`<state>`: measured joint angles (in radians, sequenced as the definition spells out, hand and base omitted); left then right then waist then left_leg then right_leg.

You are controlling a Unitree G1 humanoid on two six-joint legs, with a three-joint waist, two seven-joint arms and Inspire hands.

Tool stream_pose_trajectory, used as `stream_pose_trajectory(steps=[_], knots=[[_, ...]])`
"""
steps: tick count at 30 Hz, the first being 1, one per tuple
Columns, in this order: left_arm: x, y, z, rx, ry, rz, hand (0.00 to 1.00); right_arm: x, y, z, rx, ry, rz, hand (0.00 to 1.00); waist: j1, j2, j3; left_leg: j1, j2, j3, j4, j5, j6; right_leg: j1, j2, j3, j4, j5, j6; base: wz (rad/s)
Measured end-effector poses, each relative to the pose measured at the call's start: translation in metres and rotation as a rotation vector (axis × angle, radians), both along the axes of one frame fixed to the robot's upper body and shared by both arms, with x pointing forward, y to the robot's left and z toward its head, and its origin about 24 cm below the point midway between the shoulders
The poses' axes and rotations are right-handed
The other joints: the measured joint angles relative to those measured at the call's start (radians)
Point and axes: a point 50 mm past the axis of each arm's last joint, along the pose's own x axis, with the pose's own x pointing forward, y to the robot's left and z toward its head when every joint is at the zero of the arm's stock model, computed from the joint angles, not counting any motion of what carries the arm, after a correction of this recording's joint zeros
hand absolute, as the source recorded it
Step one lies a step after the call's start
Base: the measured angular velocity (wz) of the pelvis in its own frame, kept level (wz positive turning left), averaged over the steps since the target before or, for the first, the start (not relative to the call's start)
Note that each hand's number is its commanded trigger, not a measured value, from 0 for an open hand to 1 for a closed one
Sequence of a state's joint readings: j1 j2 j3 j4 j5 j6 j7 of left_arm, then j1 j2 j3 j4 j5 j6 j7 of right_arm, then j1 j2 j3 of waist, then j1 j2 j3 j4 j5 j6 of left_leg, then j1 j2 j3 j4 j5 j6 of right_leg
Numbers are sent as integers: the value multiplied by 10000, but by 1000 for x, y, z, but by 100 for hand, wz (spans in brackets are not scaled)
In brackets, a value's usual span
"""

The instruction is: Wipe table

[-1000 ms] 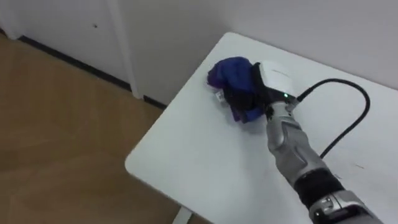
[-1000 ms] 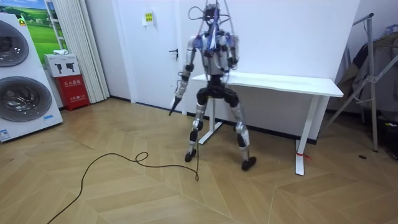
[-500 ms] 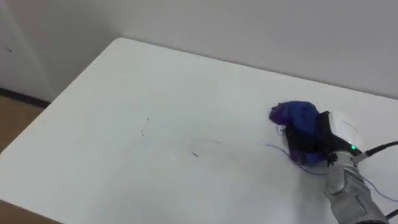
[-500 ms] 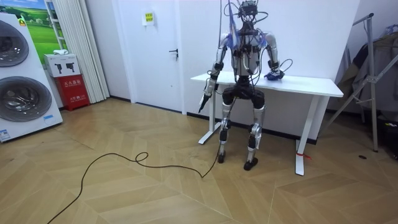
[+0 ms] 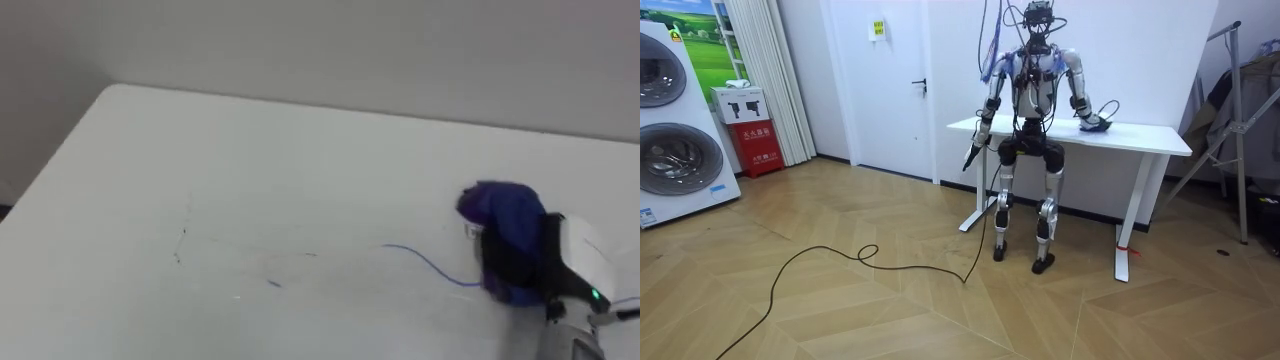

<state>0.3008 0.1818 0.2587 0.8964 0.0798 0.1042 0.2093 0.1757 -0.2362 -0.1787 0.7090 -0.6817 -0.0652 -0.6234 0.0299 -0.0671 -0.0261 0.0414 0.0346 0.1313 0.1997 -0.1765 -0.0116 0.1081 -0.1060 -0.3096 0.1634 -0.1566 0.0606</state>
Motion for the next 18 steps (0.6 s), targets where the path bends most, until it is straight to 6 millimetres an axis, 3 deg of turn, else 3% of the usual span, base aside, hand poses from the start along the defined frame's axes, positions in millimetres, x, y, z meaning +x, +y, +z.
stream_pose_trajectory(steps=[1, 4, 8, 10, 11, 12, 13, 16, 18], knots=[[-5, 0, 0, -41, 121, 12, 0, -16, -7, -2, 42, 134, -566, 100, 16, -17, -1, 88, 2, 3, 22, -40, -24, 86, 1, 17, -66, -29, 45, 6], [-11, -2, -1, -111, 317, 14, 0, -27, -14, -1, 399, -10, -1318, 100, 84, -12, -2, 101, 30, 54, 103, -42, -19, 89, 23, 94, -86, 36, 64, -9], [3, -10, -4, -341, 133, -391, 0, -1, 2, 5, 731, 158, -918, 100, 679, 113, 10, -7, 76, 124, 149, -43, -20, -215, 122, 465, -23, 161, 7, -35], [11, -16, -7, -470, 238, -790, 0, 42, 43, 14, 992, 356, 1240, 100, 1339, 179, 68, 0, 83, 95, 40, -33, -12, -435, 280, 814, 83, 344, -186, -67], [13, -18, -8, -524, 315, -900, 0, 54, 59, 18, 1022, 385, 2020, 100, 1467, 203, 90, -17, 92, 44, 41, -32, -14, -473, 329, 875, 73, 371, -226, -35], [18, -23, -10, -643, 405, -1090, 0, 79, 95, 27, 1046, 392, 3790, 100, 1681, 222, 117, -112, 110, -71, 41, -12, -48, -568, 390, 880, 61, 393, -279, 4], [27, -27, -11, -732, 357, -1289, 0, 103, 130, 39, 789, 367, 5610, 100, 1850, 236, 239, -235, 112, -259, 42, 30, -86, -666, 424, 799, 52, 368, -311, 20], [46, -33, -11, -817, 51, -1799, 0, 136, 205, 66, 519, 207, 8787, 100, 2594, 259, 387, -529, 105, -670, -12, 164, -108, -903, 461, 457, 42, 334, -458, 45], [39, -31, -11, -818, 217, -1681, 0, 136, 224, 69, 670, 300, 9755, 100, 2942, 244, 373, -506, 47, -908, -193, 256, -111, -810, 436, 203, -73, 304, -437, 45]])
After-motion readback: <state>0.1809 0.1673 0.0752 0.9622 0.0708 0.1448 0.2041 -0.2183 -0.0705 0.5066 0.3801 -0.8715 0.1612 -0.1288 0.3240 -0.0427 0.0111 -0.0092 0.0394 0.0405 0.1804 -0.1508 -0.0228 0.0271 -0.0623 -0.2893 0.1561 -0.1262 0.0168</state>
